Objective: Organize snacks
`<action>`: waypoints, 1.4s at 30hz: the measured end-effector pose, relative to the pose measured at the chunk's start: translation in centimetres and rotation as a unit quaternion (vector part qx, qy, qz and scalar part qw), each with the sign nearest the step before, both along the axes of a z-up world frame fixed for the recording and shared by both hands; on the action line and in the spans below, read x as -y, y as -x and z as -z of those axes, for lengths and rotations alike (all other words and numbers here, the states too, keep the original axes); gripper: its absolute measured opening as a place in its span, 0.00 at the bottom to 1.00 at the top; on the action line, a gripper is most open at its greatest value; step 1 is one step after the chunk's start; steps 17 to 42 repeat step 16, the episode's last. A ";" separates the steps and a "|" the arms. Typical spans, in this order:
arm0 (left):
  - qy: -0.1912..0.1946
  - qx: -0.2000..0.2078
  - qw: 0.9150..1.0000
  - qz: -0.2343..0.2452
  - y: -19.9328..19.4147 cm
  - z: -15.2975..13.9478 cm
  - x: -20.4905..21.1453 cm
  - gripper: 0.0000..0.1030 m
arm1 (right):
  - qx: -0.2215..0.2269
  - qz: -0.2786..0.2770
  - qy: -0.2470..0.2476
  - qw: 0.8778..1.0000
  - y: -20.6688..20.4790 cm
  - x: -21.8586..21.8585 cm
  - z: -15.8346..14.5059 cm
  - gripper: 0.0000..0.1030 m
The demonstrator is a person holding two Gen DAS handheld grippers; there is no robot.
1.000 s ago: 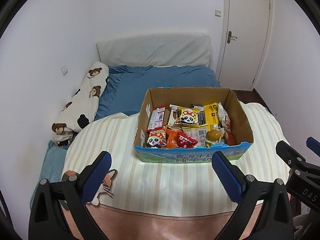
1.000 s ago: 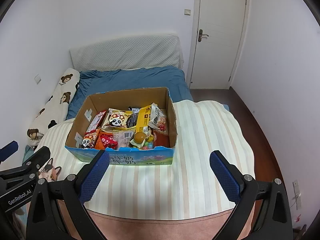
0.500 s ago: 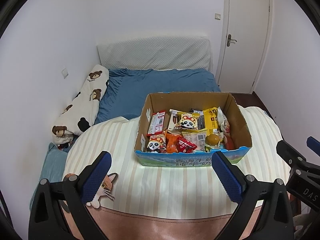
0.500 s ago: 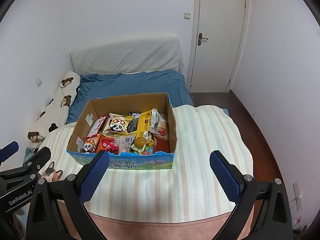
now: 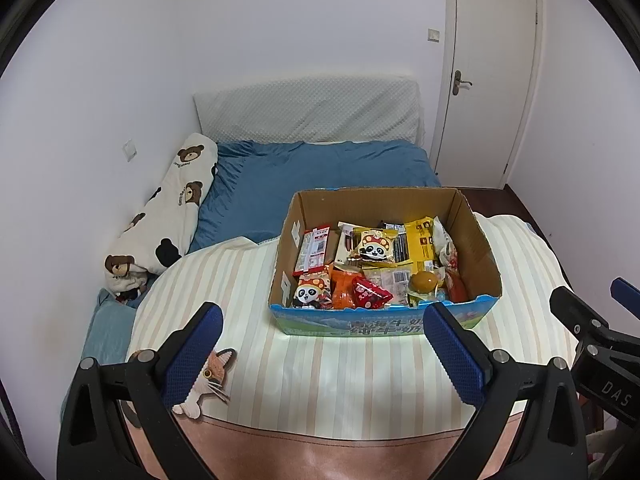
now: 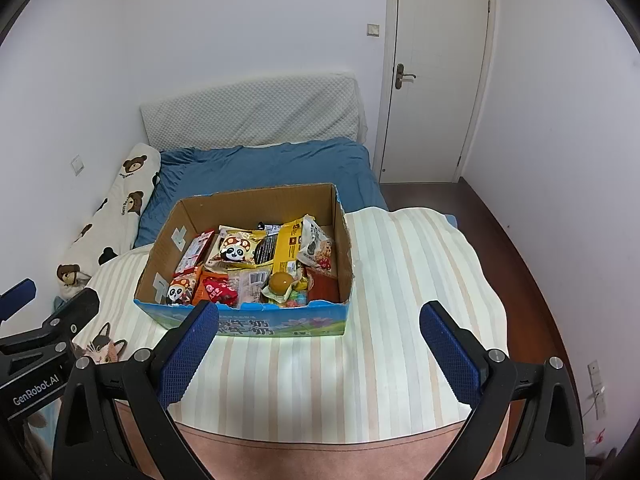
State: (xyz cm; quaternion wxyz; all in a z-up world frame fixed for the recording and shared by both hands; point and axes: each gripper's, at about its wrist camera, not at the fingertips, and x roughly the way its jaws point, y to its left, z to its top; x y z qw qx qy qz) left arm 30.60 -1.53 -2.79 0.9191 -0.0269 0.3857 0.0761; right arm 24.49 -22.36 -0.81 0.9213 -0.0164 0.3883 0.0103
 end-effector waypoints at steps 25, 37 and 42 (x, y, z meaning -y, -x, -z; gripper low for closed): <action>0.002 0.004 1.000 -0.002 0.2 -0.4 -0.2 1.00 | 0.004 -0.001 -0.002 1.000 0.4 -0.1 -0.4 0.99; 0.002 0.004 1.000 -0.002 0.2 -0.4 -0.2 1.00 | 0.004 -0.001 -0.002 1.000 0.4 -0.1 -0.4 0.99; 0.002 0.004 1.000 -0.002 0.2 -0.4 -0.2 1.00 | 0.004 -0.001 -0.002 1.000 0.4 -0.1 -0.4 0.99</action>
